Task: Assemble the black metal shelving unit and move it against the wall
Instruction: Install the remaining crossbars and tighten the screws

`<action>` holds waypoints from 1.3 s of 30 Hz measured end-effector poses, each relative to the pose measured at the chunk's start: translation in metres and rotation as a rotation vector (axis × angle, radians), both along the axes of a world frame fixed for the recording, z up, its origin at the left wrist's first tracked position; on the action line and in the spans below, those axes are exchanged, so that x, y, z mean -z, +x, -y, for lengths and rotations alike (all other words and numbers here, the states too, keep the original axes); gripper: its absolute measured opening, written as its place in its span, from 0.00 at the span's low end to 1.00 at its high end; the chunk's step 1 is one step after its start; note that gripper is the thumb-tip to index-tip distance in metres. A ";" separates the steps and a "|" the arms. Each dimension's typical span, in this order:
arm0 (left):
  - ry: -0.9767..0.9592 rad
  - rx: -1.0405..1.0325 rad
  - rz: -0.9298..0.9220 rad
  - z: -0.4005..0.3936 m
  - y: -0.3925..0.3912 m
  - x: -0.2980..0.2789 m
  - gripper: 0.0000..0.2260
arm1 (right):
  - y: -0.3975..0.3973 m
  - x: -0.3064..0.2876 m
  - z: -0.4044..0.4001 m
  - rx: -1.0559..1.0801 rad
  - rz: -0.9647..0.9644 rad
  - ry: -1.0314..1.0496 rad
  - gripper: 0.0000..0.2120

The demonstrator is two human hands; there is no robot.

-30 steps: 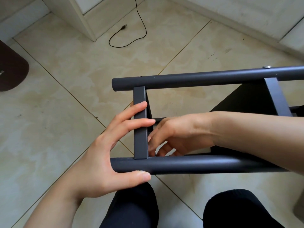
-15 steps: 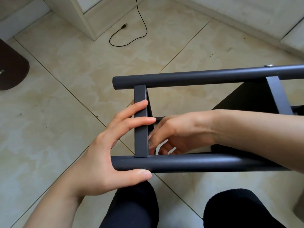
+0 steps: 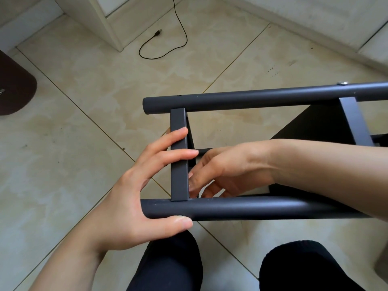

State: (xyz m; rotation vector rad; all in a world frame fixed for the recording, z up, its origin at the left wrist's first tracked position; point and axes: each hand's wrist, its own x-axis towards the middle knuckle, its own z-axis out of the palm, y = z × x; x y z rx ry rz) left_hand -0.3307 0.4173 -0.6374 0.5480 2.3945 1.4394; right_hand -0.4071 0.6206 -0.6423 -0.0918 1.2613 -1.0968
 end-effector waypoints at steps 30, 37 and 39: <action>0.015 0.002 -0.004 0.001 0.000 0.003 0.36 | 0.004 0.000 0.003 -0.017 -0.069 0.066 0.09; 0.015 -0.002 -0.003 0.001 0.000 0.003 0.36 | 0.002 -0.001 0.002 0.003 0.026 0.004 0.06; 0.014 0.000 -0.006 0.001 0.000 0.003 0.36 | 0.004 0.000 0.003 -0.012 -0.015 0.029 0.06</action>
